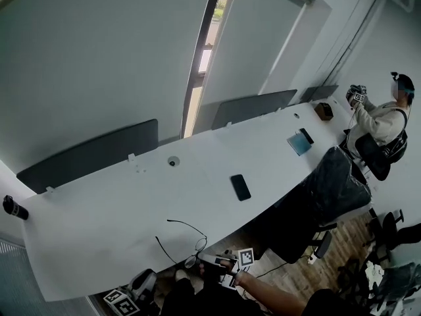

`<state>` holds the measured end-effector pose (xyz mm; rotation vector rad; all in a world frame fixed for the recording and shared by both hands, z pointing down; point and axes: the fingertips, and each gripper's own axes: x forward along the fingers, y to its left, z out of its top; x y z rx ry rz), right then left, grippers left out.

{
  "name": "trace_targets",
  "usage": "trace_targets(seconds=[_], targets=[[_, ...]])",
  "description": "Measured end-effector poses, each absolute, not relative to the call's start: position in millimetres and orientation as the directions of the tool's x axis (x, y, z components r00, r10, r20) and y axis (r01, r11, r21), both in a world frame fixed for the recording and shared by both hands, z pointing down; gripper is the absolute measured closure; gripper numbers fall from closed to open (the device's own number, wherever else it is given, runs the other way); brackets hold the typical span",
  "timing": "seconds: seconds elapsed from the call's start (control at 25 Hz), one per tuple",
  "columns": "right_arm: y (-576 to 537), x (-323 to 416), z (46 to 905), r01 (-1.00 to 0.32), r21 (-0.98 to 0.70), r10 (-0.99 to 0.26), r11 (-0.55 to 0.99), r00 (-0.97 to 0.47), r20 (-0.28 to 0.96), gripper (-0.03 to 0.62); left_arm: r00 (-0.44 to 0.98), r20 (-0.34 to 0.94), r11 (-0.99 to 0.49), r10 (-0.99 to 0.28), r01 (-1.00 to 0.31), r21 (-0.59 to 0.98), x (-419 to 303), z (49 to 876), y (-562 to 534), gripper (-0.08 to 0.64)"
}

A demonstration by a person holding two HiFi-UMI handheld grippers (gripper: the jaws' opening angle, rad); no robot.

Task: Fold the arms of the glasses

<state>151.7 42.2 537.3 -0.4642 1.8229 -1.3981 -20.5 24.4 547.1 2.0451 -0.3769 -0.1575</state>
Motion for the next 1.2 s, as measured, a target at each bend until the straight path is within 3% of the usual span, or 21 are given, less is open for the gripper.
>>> trace_targets(seconds=[0.76,1.2], targets=[[84.5,203.3,524.6,0.197,-0.896,-0.724,0.397,-0.532,-0.438,0.583,0.927,0.038,-0.385,-0.374,-0.192,0.903,19.3,559.4,31.7,0.477],[56.4,161.3,534.6,0.222,-0.897,-0.663,0.383,-0.610,-0.434,0.583,0.877,0.070,-0.269,-0.475,-0.221,0.937,-18.1,576.8,24.6,0.482]])
